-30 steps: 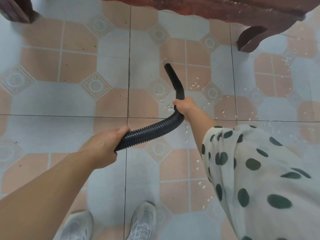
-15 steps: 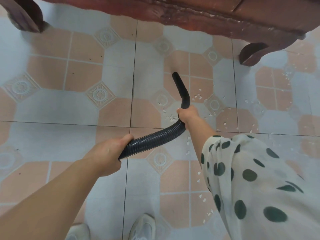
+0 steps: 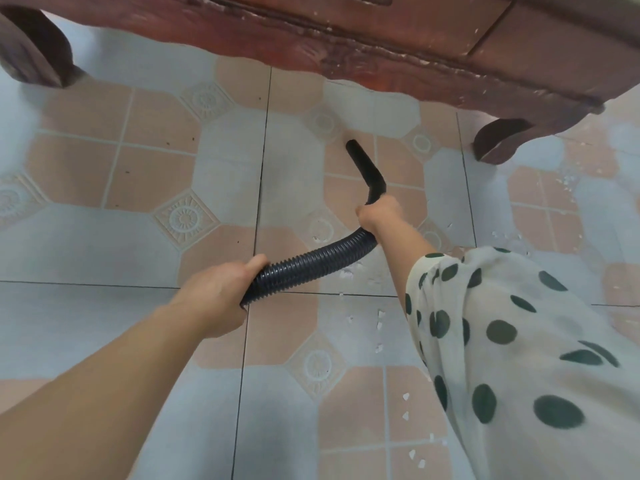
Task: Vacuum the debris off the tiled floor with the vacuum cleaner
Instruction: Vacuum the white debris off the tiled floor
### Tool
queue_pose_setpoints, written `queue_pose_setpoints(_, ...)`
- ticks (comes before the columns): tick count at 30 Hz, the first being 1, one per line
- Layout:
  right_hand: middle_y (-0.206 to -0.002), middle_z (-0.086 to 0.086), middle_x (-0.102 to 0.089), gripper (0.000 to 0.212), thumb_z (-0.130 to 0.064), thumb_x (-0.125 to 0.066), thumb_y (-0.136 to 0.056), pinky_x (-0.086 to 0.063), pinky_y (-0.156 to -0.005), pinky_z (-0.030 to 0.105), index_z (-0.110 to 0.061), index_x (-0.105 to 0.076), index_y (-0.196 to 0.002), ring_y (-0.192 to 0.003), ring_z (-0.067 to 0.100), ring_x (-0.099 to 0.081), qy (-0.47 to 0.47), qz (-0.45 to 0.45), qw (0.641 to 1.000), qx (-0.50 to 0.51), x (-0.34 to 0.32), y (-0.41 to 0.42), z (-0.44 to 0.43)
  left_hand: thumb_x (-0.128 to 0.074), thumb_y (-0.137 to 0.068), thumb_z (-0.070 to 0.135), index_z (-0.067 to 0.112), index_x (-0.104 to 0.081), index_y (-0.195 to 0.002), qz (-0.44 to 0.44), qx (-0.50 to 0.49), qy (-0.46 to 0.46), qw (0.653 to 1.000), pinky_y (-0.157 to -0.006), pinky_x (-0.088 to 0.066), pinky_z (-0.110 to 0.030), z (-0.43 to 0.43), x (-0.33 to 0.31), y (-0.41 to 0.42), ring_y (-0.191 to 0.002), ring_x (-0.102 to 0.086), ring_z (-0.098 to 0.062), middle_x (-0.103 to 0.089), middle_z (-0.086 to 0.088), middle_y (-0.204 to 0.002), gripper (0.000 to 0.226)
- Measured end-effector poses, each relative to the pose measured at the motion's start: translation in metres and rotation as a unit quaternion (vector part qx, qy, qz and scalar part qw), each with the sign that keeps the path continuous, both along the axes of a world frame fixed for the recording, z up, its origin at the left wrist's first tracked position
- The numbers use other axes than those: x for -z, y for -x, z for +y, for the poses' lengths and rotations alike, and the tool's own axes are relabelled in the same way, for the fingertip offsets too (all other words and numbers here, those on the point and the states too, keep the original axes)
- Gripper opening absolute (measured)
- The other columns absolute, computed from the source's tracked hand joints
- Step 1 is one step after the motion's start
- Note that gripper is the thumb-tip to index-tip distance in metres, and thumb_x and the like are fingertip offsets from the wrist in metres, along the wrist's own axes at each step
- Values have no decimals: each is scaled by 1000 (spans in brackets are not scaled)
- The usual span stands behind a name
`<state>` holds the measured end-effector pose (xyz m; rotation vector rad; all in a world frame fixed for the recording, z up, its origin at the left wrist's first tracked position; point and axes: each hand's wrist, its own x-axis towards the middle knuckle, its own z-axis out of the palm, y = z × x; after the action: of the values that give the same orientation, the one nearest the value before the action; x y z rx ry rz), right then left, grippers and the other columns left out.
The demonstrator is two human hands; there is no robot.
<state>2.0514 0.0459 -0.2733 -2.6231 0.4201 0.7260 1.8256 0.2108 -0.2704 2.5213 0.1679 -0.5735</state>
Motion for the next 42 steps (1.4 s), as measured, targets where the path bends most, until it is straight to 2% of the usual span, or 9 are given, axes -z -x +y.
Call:
queue_pose_setpoints(6, -118, 13, -58, 44, -16, -57, -91, -51, -68, 34, -8, -46, -133, -83, 26, -60, 39, -34, 997, -49, 26, -21, 20, -55, -69, 8, 31, -35, -111, -9, -2, 9, 1000, -66, -52, -42, 3, 43, -11, -76, -57, -23, -56, 2, -85, 53)
queue_pose_setpoints(14, -102, 9, -56, 38, -16, -56, -89, -47, -61, 32, -7, -52, -125, -64, 21, -52, 60, -64, 995, -45, 43, -24, 32, -56, -72, 8, 28, -36, -113, -20, 10, -7, 1000, -64, -50, -39, 18, 58, -18, -76, -57, -25, -55, 0, -83, 50)
queue_pose_setpoints(17, -108, 10, -58, 41, -17, -58, -91, -46, -63, 32, -8, -49, -130, -76, 24, -56, 62, -51, 996, -32, 41, -10, 21, -56, -72, 6, 30, -36, -113, -12, 14, 15, 1000, -65, -51, -41, 12, 55, -4, -74, -56, -21, -56, 2, -83, 52)
queue_pose_setpoints(21, -96, 7, -55, 39, -13, -58, -94, -41, -52, 29, -5, -46, -130, -68, 21, -51, 63, -24, 998, -19, 21, 20, -3, -54, -72, 4, 33, -35, -113, 2, 27, 25, 999, -60, -49, -35, 0, 34, 18, -72, -55, -18, -54, 4, -81, 54)
queue_pose_setpoints(24, -102, 7, -54, 39, -11, -58, -93, -41, -55, 32, -6, -47, -131, -77, 24, -53, 39, -10, 999, -21, 4, 43, -18, -52, -72, 4, 34, -37, -113, 20, 37, 33, 999, -56, -40, -27, -9, 9, 34, -74, -54, -17, -55, 6, -83, 53)
queue_pose_setpoints(27, -102, 9, -55, 39, -13, -57, -93, -40, -52, 30, -8, -47, -130, -73, 23, -54, 21, 21, 999, -13, -12, 66, -32, -51, -73, 1, 32, -39, -112, 45, 35, 51, 997, -53, -32, -21, -15, -19, 52, -79, -51, -17, -54, 5, -88, 51)
queue_pose_setpoints(32, -106, 11, -57, 36, -18, -56, -94, -45, -67, 34, -9, -49, -128, -85, 27, -55, -7, 70, 998, 0, -30, 114, -50, -47, -70, 2, 37, -39, -107, 50, 46, 58, 996, -66, -45, -30, -18, -55, 90, -84, -54, -16, -55, 11, -91, 51)
queue_pose_setpoints(37, -110, 13, -60, 35, -18, -57, -92, -48, -73, 36, -9, -51, -125, -94, 30, -59, -61, 89, 994, 24, -42, 155, -57, -45, -68, 1, 37, -40, -105, 67, 58, 48, 995, -62, -38, -27, -14, -79, 118, -84, -54, -15, -54, 13, -90, 52)
queue_pose_setpoints(42, -109, 13, -61, 31, -19, -58, -91, -44, -71, 33, -8, -53, -120, -90, 29, -58, -71, 86, 991, 69, -49, 187, -74, -44, -70, 0, 36, -39, -106, 66, 77, 30, 994, -61, -34, -26, -19, -94, 134, -84, -53, -16, -54, 12, -91, 51)
